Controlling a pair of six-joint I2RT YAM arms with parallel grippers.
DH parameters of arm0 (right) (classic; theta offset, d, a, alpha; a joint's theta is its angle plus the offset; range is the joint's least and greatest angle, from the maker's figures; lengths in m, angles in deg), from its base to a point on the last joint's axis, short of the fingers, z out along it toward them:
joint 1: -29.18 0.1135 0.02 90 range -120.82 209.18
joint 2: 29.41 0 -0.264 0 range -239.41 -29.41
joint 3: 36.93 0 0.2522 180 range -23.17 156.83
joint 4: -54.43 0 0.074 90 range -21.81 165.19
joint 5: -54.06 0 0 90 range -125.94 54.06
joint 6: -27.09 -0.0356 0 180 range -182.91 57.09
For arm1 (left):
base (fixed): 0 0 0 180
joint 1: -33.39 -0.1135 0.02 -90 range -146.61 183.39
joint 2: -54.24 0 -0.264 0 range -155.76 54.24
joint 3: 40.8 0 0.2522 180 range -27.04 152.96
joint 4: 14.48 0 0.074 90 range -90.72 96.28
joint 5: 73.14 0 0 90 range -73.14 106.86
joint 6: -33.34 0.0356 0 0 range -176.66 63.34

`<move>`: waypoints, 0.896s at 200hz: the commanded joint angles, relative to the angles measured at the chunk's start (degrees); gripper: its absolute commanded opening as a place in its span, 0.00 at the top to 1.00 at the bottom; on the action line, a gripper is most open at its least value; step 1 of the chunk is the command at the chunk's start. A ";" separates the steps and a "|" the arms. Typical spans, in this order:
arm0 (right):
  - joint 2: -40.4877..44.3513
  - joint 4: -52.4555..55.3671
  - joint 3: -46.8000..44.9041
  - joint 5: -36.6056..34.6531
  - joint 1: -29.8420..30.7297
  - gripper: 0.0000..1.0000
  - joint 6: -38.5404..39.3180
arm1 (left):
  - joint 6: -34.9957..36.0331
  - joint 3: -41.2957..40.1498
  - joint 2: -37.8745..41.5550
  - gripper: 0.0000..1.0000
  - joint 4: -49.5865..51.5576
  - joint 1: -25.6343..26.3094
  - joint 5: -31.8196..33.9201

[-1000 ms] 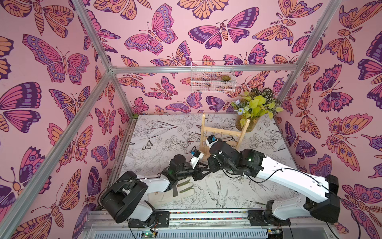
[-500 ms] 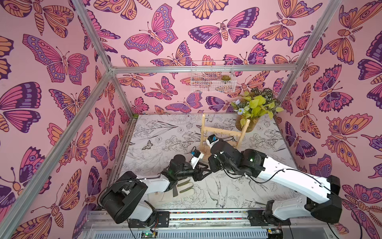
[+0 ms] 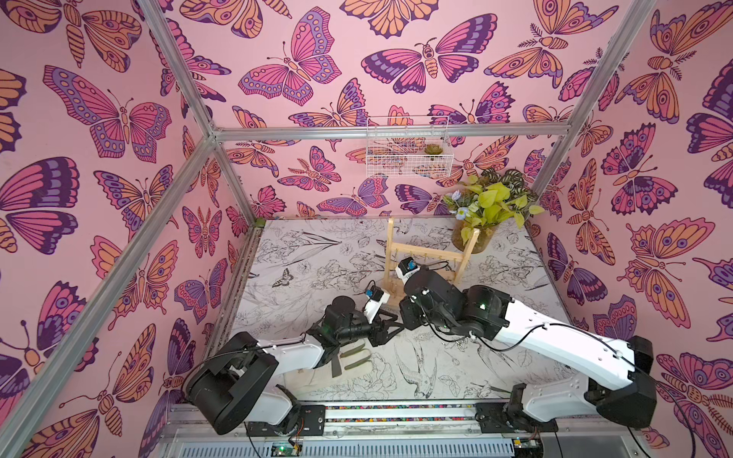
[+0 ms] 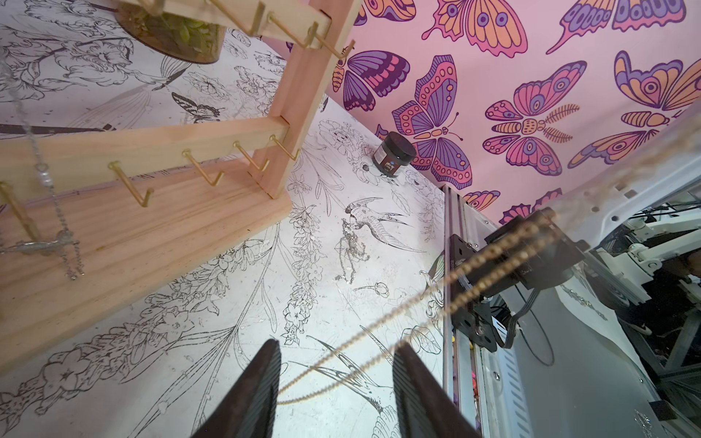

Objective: Hang the necklace on the jewelry display stand
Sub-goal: Adjust the necklace.

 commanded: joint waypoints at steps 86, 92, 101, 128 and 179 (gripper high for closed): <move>0.34 0.01 2.10 -1.26 0.47 1.00 0.33 | -0.22 -0.39 -0.84 0.68 -1.54 0.09 -2.68; 0.34 0.02 2.09 -1.37 0.47 1.00 0.29 | -0.24 -0.40 -0.88 0.69 -1.57 0.02 -2.82; 0.34 0.05 2.13 -1.37 0.46 1.00 0.44 | -0.29 -0.31 -0.88 0.70 -1.58 0.08 -2.93; 0.26 -0.12 2.09 -1.29 0.47 1.00 0.45 | -0.46 -0.11 -1.12 0.72 -1.76 0.02 -3.17; 0.28 -0.10 2.13 -0.80 0.47 1.00 0.27 | -0.21 -0.37 -1.19 0.58 -1.85 0.03 -1.20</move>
